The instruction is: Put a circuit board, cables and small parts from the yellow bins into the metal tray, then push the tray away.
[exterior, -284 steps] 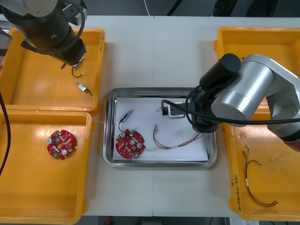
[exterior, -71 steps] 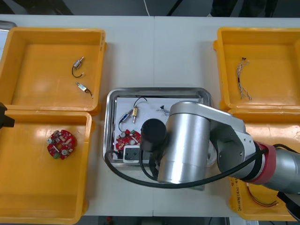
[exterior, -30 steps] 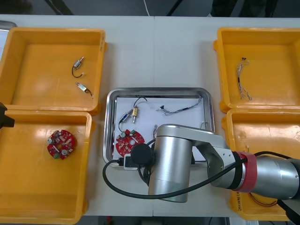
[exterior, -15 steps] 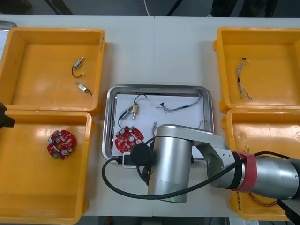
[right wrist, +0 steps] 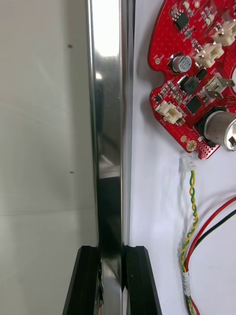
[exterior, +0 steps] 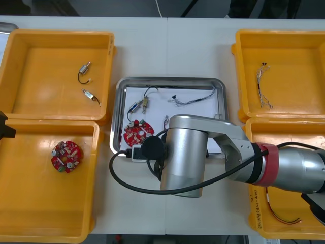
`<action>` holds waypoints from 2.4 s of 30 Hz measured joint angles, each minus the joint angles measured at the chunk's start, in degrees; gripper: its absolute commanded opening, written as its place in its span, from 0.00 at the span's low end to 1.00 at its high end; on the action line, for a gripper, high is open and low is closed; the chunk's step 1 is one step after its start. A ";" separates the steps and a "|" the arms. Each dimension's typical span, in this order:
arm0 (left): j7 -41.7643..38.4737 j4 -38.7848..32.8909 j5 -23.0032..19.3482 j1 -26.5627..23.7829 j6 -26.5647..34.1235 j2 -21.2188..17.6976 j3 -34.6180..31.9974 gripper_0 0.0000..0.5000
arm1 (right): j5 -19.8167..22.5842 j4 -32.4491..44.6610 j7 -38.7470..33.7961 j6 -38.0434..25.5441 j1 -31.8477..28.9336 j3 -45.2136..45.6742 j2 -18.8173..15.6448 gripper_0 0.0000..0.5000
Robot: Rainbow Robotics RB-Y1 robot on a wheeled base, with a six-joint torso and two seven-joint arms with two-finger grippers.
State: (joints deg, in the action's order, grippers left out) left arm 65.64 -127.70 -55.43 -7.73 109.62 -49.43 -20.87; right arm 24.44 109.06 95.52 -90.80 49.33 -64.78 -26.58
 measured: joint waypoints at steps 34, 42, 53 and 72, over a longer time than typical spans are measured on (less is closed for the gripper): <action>0.00 -0.02 0.00 0.00 0.00 -0.02 0.00 1.00 | 0.52 -15.70 0.00 6.89 17.03 -5.47 -0.55 0.00; 0.00 -0.02 0.00 0.00 0.00 -0.02 0.00 1.00 | 0.55 -20.78 0.00 9.21 19.58 -5.47 -0.54 0.00; 0.01 -0.02 0.00 0.00 0.00 -0.02 0.00 1.00 | 3.93 -27.34 0.00 16.59 22.05 -5.47 -0.52 0.00; 0.01 -0.02 0.00 0.00 0.00 -0.02 0.00 1.00 | 3.96 -35.76 1.28 27.74 23.52 -5.47 0.16 0.00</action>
State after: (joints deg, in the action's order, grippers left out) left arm 65.65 -127.72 -55.43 -7.73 109.62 -49.45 -20.87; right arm 28.39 73.30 96.80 -63.06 72.85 -70.25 -26.41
